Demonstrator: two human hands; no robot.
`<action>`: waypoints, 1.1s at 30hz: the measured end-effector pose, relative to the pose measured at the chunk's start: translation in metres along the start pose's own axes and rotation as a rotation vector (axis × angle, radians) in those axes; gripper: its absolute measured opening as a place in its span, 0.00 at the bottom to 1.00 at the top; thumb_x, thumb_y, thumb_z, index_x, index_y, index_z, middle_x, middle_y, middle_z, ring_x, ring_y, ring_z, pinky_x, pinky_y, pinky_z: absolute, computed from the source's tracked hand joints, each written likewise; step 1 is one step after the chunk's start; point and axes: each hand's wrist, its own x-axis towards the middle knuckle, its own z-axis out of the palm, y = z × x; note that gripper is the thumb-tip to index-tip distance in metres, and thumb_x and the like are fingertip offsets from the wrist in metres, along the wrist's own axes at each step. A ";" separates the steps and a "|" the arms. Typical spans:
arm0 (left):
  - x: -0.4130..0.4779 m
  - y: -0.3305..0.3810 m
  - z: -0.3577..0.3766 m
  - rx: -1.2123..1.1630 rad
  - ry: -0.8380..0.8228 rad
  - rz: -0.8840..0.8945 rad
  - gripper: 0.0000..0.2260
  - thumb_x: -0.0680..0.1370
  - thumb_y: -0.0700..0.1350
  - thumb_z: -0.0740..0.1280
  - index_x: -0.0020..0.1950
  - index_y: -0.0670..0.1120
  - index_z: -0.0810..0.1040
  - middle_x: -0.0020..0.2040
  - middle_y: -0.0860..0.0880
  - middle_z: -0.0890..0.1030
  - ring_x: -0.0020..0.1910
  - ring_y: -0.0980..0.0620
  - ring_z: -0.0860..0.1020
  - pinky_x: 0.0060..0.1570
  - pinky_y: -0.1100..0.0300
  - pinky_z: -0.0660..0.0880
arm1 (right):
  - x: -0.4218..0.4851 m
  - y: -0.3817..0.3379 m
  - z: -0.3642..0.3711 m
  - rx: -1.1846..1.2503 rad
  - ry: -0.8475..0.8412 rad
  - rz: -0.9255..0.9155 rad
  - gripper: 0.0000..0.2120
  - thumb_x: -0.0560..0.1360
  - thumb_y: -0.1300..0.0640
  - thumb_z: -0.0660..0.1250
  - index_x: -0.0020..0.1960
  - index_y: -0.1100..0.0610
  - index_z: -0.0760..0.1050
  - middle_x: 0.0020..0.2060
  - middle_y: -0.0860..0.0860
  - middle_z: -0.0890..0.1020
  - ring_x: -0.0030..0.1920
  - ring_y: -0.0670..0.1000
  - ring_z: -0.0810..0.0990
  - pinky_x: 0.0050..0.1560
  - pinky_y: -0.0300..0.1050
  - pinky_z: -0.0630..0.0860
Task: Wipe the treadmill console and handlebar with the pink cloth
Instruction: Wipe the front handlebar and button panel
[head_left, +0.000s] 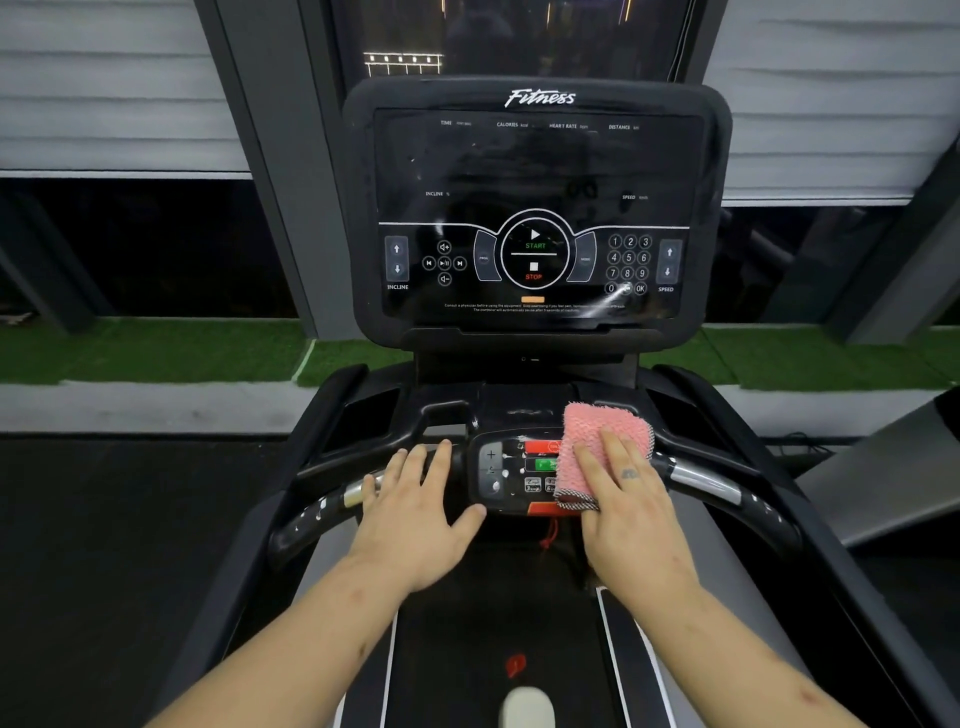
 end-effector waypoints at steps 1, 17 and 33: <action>0.000 0.000 0.000 0.000 -0.002 -0.002 0.40 0.80 0.71 0.55 0.85 0.55 0.42 0.85 0.49 0.49 0.84 0.46 0.45 0.81 0.39 0.46 | 0.000 -0.001 0.001 0.009 0.004 0.009 0.32 0.75 0.61 0.71 0.78 0.54 0.70 0.80 0.57 0.65 0.80 0.61 0.62 0.76 0.64 0.66; 0.002 -0.005 0.004 -0.075 -0.043 0.001 0.36 0.80 0.56 0.57 0.85 0.56 0.43 0.85 0.50 0.47 0.84 0.48 0.42 0.81 0.38 0.44 | 0.000 -0.074 0.033 0.017 0.071 -0.315 0.33 0.68 0.61 0.78 0.72 0.52 0.76 0.76 0.59 0.70 0.77 0.59 0.64 0.75 0.61 0.67; -0.001 0.013 0.003 0.006 0.042 -0.039 0.34 0.82 0.57 0.54 0.85 0.54 0.41 0.85 0.48 0.45 0.84 0.45 0.41 0.80 0.36 0.44 | -0.014 0.011 0.011 -0.007 -0.102 -0.122 0.36 0.74 0.61 0.71 0.80 0.48 0.65 0.83 0.55 0.56 0.81 0.60 0.60 0.75 0.63 0.67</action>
